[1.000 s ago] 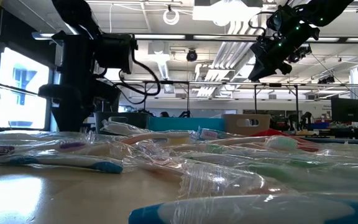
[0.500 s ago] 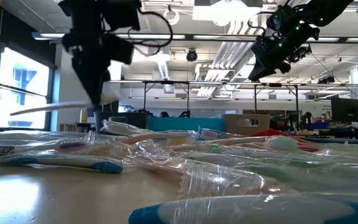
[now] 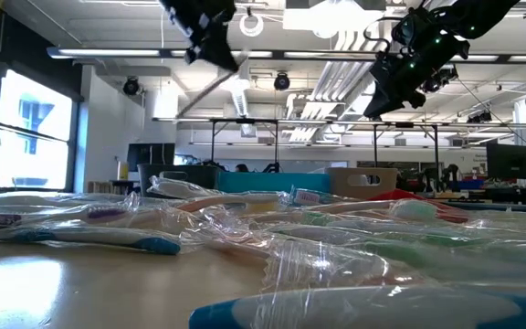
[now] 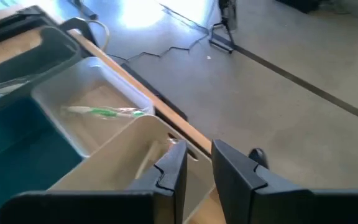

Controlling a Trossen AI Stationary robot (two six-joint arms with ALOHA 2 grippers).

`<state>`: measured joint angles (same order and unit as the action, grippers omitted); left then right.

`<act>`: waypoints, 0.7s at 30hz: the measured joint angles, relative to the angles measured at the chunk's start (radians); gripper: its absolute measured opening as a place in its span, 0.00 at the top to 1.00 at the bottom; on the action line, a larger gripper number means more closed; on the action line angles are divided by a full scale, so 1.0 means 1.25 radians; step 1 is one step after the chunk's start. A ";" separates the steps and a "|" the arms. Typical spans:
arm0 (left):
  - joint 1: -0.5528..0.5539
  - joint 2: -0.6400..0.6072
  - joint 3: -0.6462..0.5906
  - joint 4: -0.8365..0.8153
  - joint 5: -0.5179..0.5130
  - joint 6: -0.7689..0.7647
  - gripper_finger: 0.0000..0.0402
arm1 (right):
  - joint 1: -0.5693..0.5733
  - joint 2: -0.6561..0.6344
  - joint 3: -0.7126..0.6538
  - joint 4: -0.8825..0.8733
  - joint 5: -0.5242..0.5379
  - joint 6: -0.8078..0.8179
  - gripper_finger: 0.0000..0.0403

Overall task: Pick & Place Toothbrushes
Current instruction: Put the orange toothbrush into the white bin

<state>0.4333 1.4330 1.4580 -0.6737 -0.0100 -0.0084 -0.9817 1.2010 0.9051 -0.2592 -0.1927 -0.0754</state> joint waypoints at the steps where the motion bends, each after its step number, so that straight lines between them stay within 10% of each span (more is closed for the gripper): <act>1: 0.019 0.000 0.012 0.040 0.014 0.014 0.96 | 0.000 0.000 0.000 0.001 -0.011 0.002 0.83; 9: 0.159 0.005 0.035 0.345 0.186 0.024 0.96 | 0.000 0.000 0.000 0.042 -0.082 0.104 0.83; 21: 0.298 0.120 0.034 0.354 0.416 -0.089 0.96 | 0.072 0.014 0.000 0.195 -0.228 0.167 0.83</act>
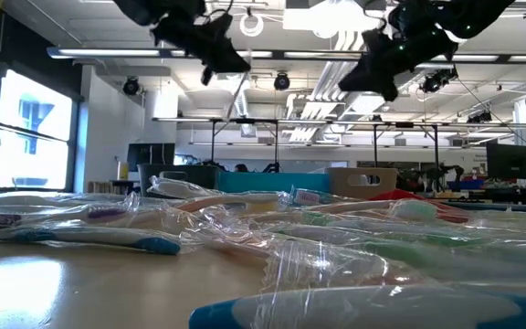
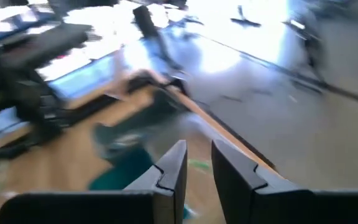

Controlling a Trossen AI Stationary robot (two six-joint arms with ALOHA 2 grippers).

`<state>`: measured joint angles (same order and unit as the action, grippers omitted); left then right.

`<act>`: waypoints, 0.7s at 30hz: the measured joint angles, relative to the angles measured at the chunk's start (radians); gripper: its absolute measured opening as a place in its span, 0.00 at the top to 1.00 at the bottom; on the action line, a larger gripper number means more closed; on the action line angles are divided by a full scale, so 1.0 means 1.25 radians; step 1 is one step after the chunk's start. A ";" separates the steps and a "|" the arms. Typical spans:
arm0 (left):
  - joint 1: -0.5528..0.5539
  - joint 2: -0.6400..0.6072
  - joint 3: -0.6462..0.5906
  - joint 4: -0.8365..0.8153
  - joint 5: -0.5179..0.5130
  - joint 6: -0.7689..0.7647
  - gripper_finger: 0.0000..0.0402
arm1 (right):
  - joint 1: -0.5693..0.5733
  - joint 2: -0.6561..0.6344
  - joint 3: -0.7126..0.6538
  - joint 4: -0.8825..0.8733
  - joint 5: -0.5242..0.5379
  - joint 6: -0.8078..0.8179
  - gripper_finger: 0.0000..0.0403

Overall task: Pick & Place Toothbrushes
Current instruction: Put the orange toothbrush into the white bin

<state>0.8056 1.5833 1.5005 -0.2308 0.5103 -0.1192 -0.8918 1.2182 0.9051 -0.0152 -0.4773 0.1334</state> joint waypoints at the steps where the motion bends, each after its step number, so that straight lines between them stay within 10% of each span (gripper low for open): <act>1: 0.000 0.014 0.000 0.019 0.022 -0.008 0.96 | 0.016 0.008 0.000 0.026 -0.016 -0.003 0.83; 15: -0.043 0.084 0.000 0.179 0.084 -0.013 0.96 | 0.187 0.195 0.000 0.286 -0.013 0.000 0.83; 21: -0.043 0.084 0.000 0.178 0.090 -0.001 0.96 | 0.230 0.250 0.000 0.464 0.211 0.128 0.82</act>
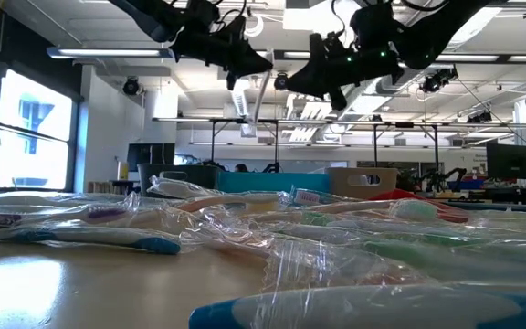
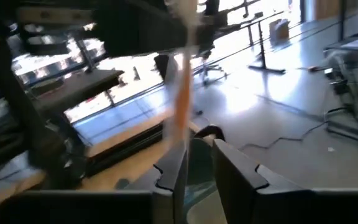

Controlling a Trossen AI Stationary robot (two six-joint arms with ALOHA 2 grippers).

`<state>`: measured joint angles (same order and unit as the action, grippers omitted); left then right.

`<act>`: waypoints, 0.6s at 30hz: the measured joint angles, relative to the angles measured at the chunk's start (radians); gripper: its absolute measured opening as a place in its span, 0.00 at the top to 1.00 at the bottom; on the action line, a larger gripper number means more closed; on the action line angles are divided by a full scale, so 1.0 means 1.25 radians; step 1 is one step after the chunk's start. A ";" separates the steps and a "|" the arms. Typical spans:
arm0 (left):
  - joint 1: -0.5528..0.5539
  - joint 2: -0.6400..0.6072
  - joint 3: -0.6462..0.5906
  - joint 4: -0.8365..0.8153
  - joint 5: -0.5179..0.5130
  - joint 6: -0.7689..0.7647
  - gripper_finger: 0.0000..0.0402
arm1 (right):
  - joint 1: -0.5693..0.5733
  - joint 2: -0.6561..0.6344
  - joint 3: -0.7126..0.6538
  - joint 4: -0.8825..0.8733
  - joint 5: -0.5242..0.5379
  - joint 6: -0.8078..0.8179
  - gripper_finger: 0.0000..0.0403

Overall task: Pick & Place Toothbrushes
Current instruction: Put the orange toothbrush into the white bin

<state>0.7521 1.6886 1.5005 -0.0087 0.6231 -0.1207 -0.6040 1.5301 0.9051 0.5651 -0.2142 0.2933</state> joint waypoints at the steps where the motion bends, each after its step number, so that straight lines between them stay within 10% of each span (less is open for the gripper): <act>1: 0.000 0.000 0.000 0.000 0.000 0.003 0.96 | 0.002 0.005 0.000 0.008 0.005 0.008 0.80; 18: -0.043 -0.001 0.000 0.006 0.039 0.015 0.96 | 0.052 0.012 0.000 0.105 -0.007 -0.077 0.39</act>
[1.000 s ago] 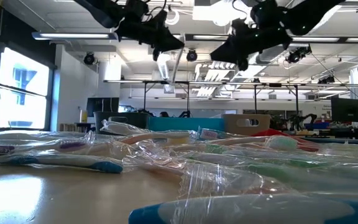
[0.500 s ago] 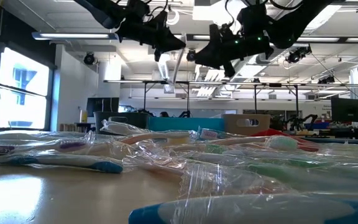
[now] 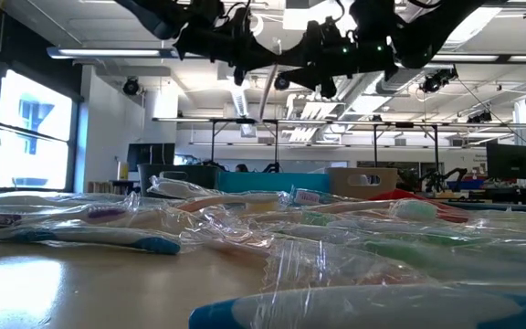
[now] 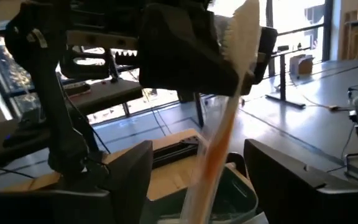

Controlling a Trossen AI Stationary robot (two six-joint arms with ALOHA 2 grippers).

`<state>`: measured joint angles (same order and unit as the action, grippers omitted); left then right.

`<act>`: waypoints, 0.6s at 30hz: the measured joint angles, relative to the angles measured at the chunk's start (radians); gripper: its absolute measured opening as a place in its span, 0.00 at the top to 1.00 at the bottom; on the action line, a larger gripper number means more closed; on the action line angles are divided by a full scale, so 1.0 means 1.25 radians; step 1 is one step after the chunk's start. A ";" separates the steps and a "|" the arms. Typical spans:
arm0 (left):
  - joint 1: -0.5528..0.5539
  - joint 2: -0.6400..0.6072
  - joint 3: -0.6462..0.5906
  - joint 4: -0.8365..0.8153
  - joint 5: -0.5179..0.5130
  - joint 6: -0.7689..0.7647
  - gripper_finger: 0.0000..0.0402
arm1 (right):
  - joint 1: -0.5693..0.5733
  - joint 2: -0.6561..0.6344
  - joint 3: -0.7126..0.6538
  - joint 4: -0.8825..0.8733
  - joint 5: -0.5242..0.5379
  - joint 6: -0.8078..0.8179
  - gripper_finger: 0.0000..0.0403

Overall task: Pick & Place Toothbrushes
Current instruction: Put the orange toothbrush into the white bin

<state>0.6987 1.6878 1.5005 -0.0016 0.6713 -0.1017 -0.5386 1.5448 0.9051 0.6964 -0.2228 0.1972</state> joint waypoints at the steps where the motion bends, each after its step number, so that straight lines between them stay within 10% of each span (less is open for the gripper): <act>1: -0.004 0.000 0.000 0.000 0.000 0.000 0.96 | 0.007 0.000 0.000 -0.001 0.017 -0.010 0.39; 18: -0.065 0.000 0.000 0.000 -0.005 0.000 0.96 | 0.038 0.000 0.000 -0.012 0.049 -0.030 0.40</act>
<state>0.6178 1.6878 1.5005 -0.0013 0.6655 -0.1020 -0.4907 1.5448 0.9051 0.6809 -0.1619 0.1600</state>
